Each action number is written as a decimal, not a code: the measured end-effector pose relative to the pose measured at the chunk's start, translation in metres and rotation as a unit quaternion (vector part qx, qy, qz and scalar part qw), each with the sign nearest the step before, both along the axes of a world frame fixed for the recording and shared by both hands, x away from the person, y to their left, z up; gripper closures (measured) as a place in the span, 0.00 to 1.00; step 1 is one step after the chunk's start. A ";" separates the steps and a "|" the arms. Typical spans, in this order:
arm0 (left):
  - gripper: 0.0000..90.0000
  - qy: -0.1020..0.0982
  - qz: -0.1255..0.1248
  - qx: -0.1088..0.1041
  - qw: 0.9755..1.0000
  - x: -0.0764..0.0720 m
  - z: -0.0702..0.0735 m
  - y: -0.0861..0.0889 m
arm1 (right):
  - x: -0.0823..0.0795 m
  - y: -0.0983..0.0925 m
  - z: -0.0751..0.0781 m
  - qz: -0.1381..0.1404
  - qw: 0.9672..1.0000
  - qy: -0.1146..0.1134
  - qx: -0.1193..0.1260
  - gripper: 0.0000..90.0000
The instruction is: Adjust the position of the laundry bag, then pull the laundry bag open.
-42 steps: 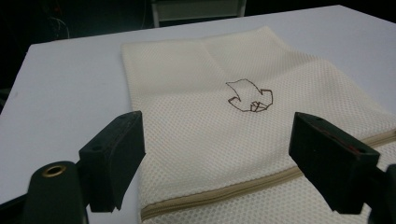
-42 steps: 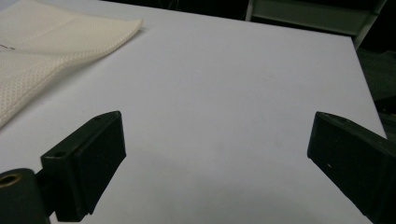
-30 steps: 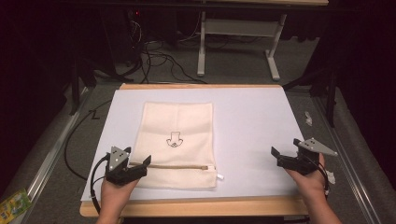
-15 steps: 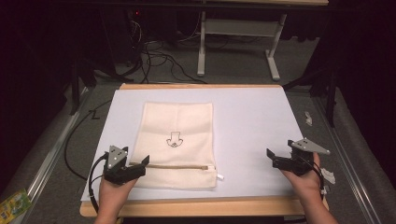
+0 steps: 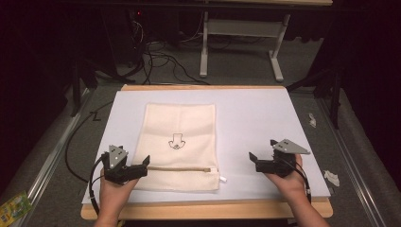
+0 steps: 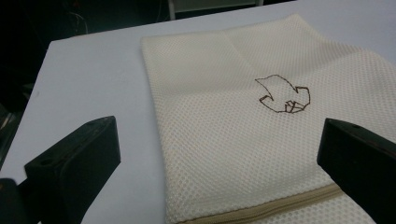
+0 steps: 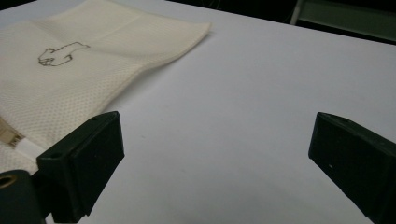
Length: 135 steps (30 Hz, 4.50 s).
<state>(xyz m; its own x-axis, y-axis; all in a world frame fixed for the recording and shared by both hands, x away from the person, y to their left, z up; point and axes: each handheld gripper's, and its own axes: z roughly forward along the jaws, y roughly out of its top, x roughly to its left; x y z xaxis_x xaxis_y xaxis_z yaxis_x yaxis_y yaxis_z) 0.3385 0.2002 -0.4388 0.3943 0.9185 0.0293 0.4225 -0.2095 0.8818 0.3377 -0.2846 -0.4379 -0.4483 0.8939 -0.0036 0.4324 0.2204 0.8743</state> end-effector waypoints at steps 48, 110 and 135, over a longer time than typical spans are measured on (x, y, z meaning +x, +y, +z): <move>0.06 0.002 0.007 -0.018 1.000 0.000 -0.003 0.011 | 0.064 0.118 -0.036 0.096 0.986 0.119 -0.064 0.98; 0.99 0.091 -0.095 0.021 0.991 0.058 -0.041 -0.121 | -0.037 -0.057 -0.011 -0.022 0.997 0.078 -0.016 0.67; 0.52 0.036 -0.118 -0.007 0.992 0.024 -0.025 -0.111 | -0.022 -0.029 -0.038 0.037 0.989 0.140 -0.019 0.73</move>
<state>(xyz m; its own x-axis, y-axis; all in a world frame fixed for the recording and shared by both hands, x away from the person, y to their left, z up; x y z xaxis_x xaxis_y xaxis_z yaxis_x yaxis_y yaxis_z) 0.3628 0.0890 -0.4641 0.5991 0.8004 -0.0199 0.4255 -0.2973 0.8547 0.3160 -0.3132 -0.4760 -0.5005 0.8602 0.0975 0.6381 0.2904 0.7131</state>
